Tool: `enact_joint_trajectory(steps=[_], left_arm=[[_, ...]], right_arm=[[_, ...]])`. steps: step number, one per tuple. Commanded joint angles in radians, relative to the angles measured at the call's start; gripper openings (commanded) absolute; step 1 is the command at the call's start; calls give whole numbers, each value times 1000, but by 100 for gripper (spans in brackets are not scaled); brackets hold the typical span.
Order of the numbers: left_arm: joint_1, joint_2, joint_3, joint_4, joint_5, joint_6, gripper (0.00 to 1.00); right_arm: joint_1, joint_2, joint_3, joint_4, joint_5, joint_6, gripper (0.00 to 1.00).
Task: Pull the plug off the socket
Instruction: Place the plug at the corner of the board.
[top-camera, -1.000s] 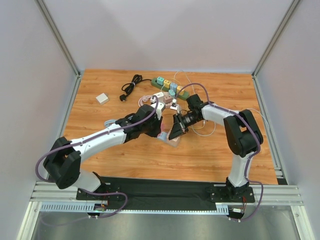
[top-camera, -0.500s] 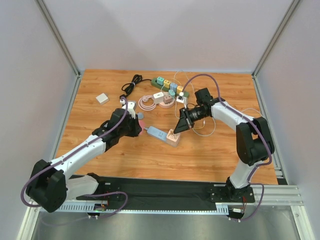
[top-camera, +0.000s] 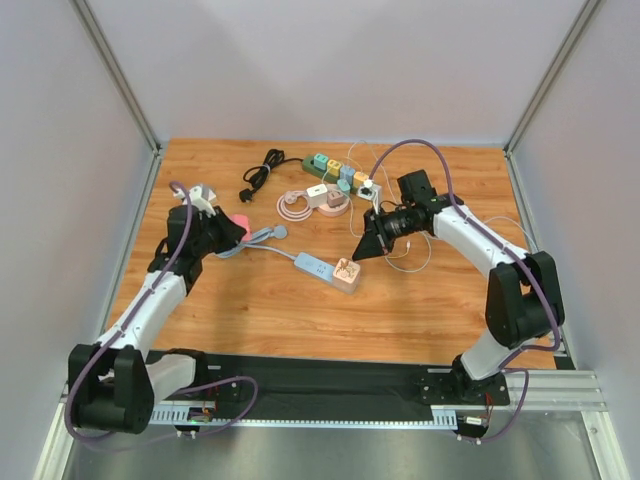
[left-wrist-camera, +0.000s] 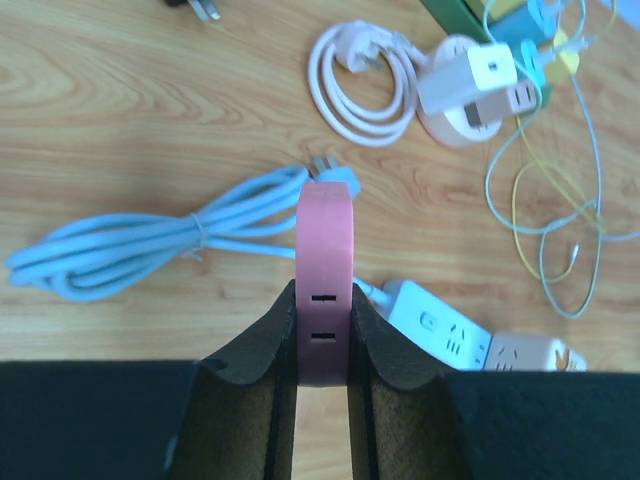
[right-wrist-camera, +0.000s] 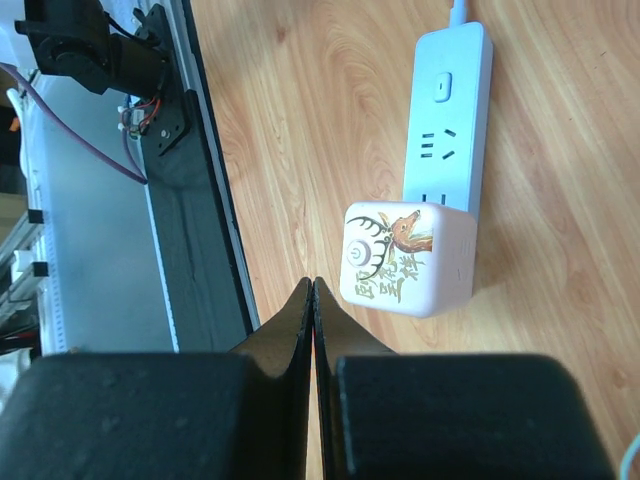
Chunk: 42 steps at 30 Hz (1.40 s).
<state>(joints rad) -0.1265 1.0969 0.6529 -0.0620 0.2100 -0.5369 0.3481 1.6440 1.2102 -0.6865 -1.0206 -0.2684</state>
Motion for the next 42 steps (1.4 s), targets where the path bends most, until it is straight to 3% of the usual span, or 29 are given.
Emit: enact_joint_trajectory(steps=[1,8,22,42], left_arm=[[86,40,1,129,120,-83,0],[247,179,51,243,200,-199,0],[372,417,214,237,219,-225,0],[433,655,467,122,250,-198,0]], right_arm=[[-4,-72,-1,2,40,-41,0],[-4,-107,-3,2,74,-52,0],[-6,-122,-1,-4,100,-65,0],[-4,-136,-6,-10,128,-84,0]])
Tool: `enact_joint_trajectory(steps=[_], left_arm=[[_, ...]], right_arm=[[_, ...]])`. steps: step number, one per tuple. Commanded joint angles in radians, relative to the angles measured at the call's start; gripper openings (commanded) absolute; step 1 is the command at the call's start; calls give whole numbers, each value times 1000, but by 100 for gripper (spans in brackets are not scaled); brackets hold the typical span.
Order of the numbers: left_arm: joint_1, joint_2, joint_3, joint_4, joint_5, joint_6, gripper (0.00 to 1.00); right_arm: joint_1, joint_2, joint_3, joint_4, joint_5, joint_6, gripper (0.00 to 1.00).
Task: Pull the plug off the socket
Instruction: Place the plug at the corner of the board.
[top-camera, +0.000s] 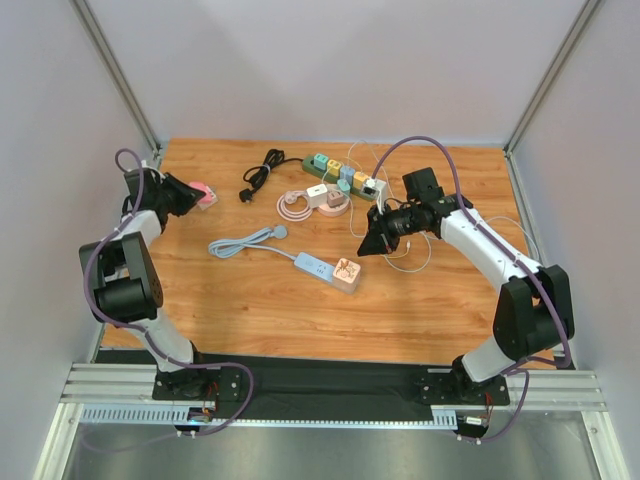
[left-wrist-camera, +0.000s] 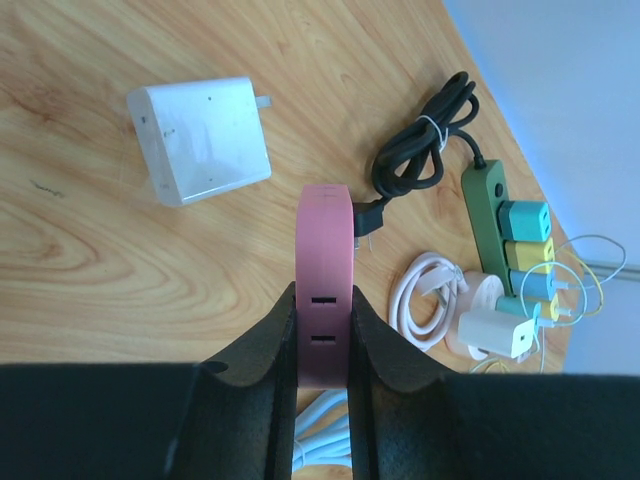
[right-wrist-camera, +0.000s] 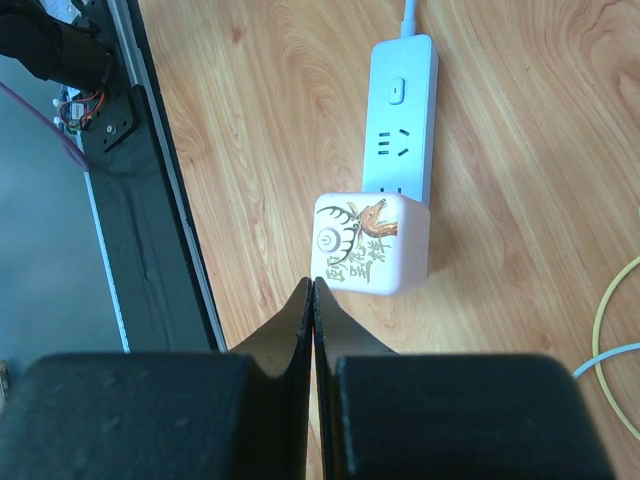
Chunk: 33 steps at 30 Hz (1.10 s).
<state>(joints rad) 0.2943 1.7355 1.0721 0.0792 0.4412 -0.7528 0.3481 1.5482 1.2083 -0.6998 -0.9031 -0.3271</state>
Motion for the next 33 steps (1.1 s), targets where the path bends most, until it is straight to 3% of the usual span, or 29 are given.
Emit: enact_joint_trajectory(steps=[1,23,30,33], left_arm=[[12,24,54,-27,22,23,0],[22,213,270,-162,14,64,3],[20,288,347,-190,36,67,8],[23,314,371,-196,37,73,15]], right_arm=[[-4,-43,-4,3,10,-26,0],[-5,-43,-4,-1,29,-43,0],[-4,-33,-4,-6,30,-47,0],[-4,-28,-4,-7,29,-50,0]])
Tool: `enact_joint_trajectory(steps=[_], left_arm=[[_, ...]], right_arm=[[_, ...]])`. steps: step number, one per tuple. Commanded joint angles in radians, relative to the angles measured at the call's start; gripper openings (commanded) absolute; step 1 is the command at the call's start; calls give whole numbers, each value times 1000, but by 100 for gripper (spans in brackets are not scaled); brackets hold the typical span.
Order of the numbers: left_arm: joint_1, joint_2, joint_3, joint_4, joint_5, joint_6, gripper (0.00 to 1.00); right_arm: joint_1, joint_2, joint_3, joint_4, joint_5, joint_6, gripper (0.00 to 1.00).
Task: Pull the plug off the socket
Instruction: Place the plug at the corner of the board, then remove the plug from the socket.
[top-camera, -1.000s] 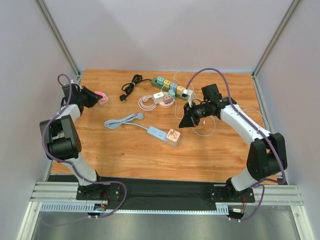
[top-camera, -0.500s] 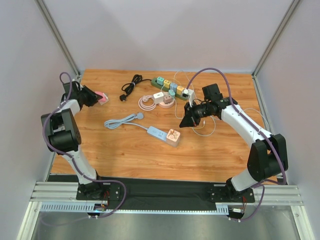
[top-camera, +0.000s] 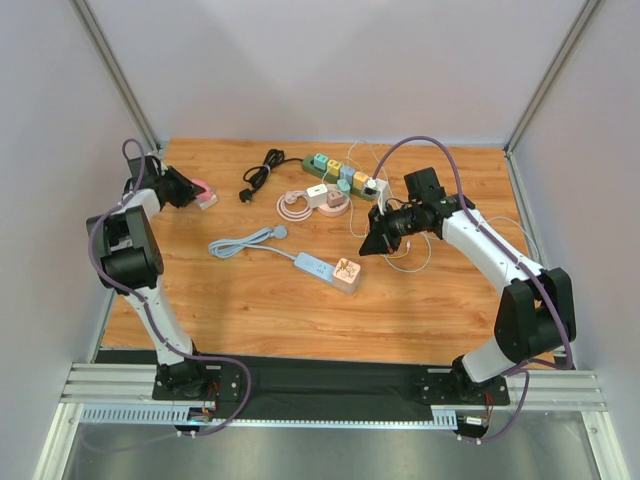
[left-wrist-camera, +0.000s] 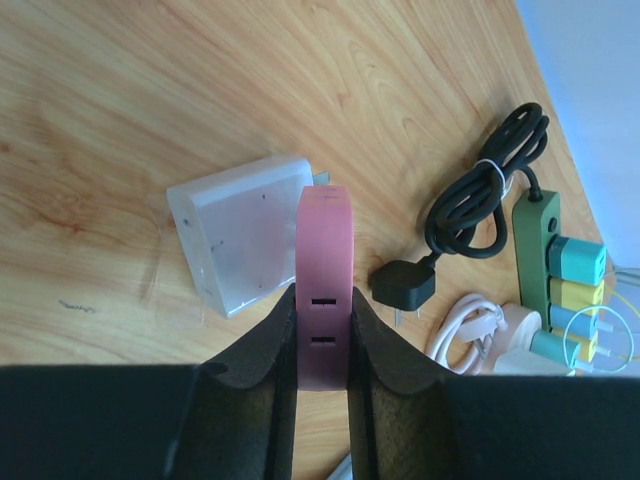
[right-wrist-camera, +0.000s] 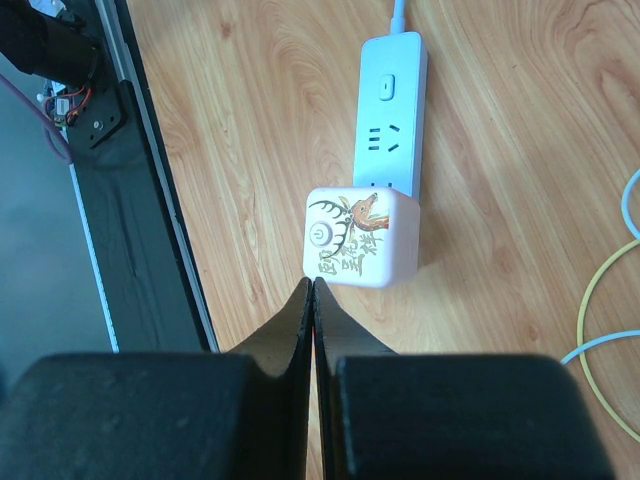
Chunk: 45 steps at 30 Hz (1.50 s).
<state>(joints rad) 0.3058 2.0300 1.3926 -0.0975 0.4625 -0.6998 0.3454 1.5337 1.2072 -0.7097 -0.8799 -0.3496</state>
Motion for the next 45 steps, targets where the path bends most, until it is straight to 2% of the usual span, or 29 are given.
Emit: enact_joint_trajectory(steps=[1,3,4,6,11,18,26,29,34,37,39,40,41,43,44,45], left_arm=[[12,27,68,-31,16,22,21],[13,47,77,-34,13,20,30],[15,52,83,-37,11,19,41],[15,59,82,-42,11,17,52],[18,35,74,-54,1,55,67],[24,-115,-6,-59,-73,134,68],[10,-330,-202,61,28,137,70],[-23,-375,-228,55,77,128,70],[-151,-461,-225,-28,85,202,70],[-220,-560,-239,-68,64,247,70],[-264,-600,-254,-114,53,284,70],[-278,-644,-267,-120,50,292,70],[-296,-668,-282,-126,50,296,70],[-303,-733,-339,-126,74,293,71],[-333,-754,-357,-125,87,293,71],[-344,-772,-391,-130,96,295,71]], right_arm=[[-2,-14,-3,1,7,-28,0],[-3,-9,-3,1,6,-29,0],[-3,-7,-1,1,7,-29,0],[-2,-3,-1,0,9,-31,0],[-2,2,-1,-2,12,-32,0],[-3,0,-3,-5,32,-51,0],[-3,-29,-23,7,56,-103,0],[-2,-50,-46,30,64,-127,1],[7,-124,-112,128,75,-172,4],[32,-177,-172,196,87,-204,10],[67,-207,-208,222,110,-218,20],[79,-213,-218,248,151,-223,27],[95,-221,-233,260,174,-223,42],[147,-234,-241,286,253,-221,56],[165,-237,-247,295,284,-220,67],[187,-238,-259,306,318,-219,73]])
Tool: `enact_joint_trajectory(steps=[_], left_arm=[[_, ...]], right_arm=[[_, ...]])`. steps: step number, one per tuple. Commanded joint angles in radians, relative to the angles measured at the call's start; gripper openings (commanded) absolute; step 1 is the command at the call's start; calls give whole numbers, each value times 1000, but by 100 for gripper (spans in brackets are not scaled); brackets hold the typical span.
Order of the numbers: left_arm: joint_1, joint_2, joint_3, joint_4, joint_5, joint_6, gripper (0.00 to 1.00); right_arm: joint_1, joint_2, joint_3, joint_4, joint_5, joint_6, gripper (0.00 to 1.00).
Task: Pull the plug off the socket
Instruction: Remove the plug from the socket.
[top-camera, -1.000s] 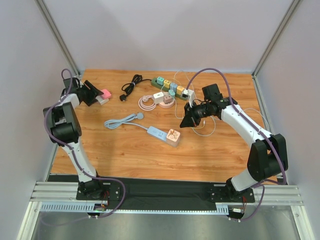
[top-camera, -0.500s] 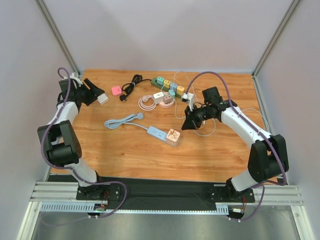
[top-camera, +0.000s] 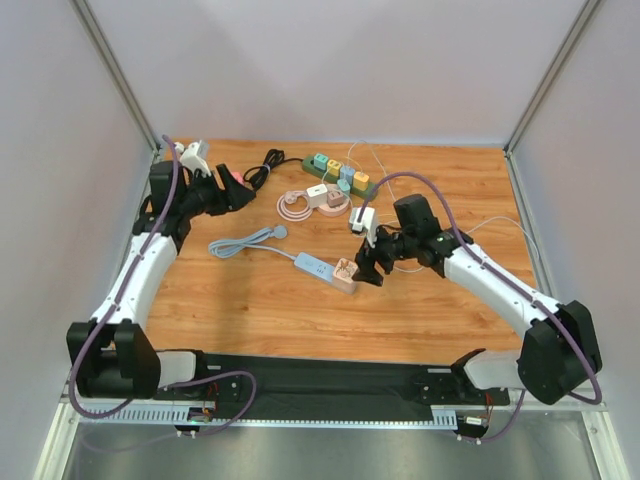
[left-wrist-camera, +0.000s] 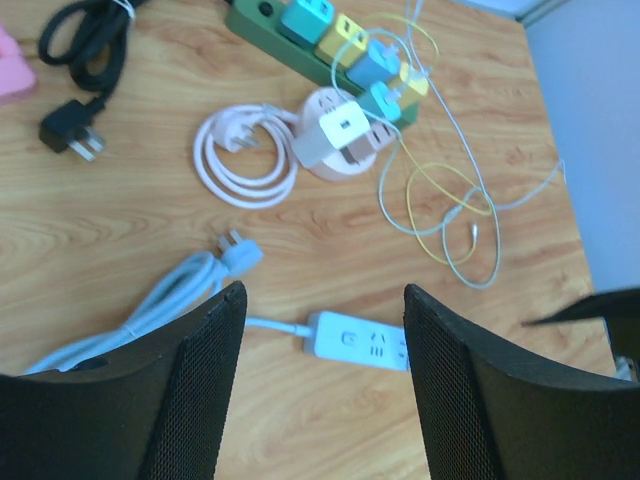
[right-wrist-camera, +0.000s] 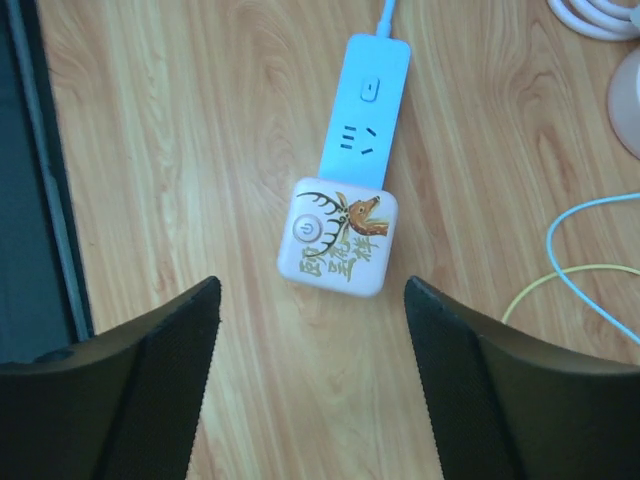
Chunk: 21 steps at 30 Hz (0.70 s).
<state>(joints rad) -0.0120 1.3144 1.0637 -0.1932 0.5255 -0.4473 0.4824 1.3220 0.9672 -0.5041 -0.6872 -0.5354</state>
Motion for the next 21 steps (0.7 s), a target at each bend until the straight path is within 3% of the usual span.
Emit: enact_joint_trajectory(steps=[1,2,10,11,21], left_arm=[[-34,-90,-76,-41,45,41,71],[-51,-107,-91,-51,50,33,71],[-109,-297,-323,1,16,-39,72],[-115,-306,-341,5,10,-39,72],[-164,-279,-344,20,5,-44,72]], right_arm=[[97,-24,-24,120,206,-37,77],[122,-20,-28,128,251,-40,84],[271,72,1,160,596,46,95],[280,75,-1,167,621,57,100],[303,207,34,142,658,114,99]])
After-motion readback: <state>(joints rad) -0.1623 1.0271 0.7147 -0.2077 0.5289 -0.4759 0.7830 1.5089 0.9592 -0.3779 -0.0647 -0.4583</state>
